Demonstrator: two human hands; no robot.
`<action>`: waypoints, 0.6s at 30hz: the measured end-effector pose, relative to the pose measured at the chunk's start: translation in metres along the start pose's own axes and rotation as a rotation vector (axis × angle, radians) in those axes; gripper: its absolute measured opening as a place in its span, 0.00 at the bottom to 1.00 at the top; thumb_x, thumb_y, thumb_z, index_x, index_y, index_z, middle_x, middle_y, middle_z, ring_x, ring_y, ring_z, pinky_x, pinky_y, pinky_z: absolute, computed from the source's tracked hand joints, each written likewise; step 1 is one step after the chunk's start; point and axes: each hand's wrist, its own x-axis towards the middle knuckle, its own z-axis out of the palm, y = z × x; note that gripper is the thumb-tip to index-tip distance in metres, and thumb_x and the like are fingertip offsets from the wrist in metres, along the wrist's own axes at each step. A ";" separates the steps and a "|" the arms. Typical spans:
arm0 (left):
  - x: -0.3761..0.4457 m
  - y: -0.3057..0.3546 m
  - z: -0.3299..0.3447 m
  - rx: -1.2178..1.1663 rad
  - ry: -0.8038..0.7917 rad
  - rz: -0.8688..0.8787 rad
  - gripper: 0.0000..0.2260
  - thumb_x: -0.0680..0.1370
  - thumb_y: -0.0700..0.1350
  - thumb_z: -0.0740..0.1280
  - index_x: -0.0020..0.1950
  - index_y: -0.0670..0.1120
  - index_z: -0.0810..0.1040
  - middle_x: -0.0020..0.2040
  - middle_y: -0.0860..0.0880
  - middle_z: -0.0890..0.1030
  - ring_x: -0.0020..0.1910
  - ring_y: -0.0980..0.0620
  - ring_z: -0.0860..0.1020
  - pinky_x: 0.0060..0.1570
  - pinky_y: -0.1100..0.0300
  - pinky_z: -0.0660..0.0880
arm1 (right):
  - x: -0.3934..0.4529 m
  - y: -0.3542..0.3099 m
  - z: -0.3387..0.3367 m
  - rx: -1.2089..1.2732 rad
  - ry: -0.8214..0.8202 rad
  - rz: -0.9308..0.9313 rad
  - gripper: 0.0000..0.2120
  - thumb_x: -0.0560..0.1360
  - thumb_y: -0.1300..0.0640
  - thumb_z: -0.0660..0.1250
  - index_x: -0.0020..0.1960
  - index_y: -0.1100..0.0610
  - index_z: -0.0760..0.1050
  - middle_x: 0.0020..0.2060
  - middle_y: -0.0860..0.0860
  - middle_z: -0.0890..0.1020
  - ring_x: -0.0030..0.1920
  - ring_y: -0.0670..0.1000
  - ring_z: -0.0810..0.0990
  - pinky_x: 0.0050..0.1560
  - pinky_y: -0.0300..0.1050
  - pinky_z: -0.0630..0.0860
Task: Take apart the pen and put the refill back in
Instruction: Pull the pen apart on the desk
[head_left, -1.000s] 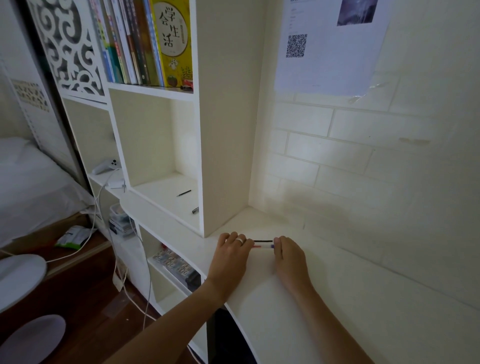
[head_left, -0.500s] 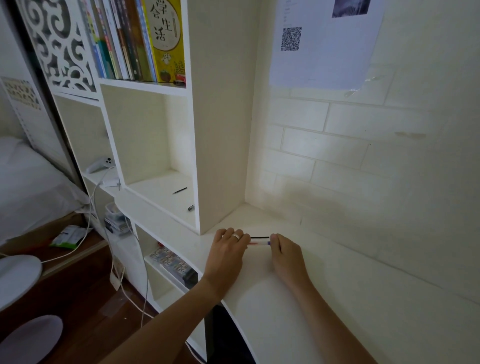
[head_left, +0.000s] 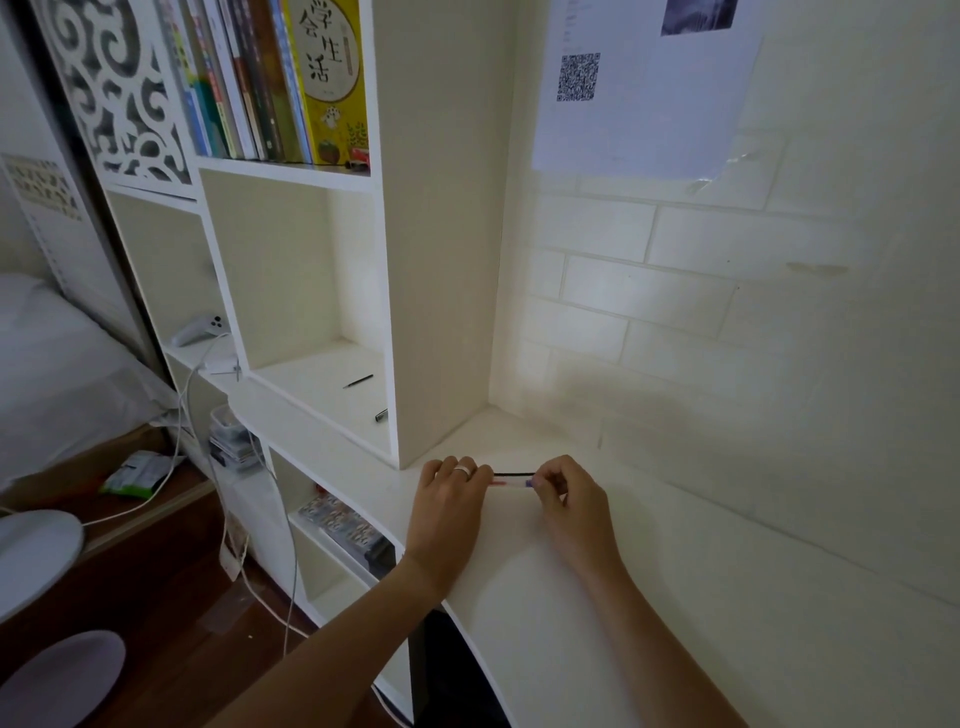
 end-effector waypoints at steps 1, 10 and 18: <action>0.000 0.000 0.001 0.005 0.003 -0.005 0.07 0.76 0.42 0.61 0.47 0.47 0.79 0.43 0.48 0.81 0.42 0.47 0.77 0.50 0.53 0.72 | 0.000 -0.001 -0.002 0.035 -0.005 0.028 0.07 0.77 0.61 0.67 0.41 0.52 0.77 0.37 0.44 0.83 0.41 0.44 0.80 0.41 0.35 0.74; 0.000 0.001 -0.001 0.011 0.001 0.007 0.08 0.75 0.43 0.61 0.49 0.47 0.79 0.44 0.47 0.81 0.43 0.47 0.77 0.51 0.52 0.72 | 0.001 0.001 -0.001 -0.007 -0.057 0.035 0.08 0.79 0.59 0.65 0.42 0.52 0.78 0.38 0.45 0.83 0.41 0.43 0.79 0.40 0.32 0.71; 0.000 0.004 -0.006 -0.010 0.026 -0.004 0.16 0.74 0.42 0.51 0.46 0.47 0.80 0.41 0.47 0.81 0.40 0.46 0.77 0.47 0.52 0.72 | 0.001 -0.001 0.004 -0.014 -0.072 0.086 0.12 0.81 0.55 0.62 0.41 0.55 0.79 0.37 0.47 0.83 0.41 0.44 0.80 0.44 0.41 0.71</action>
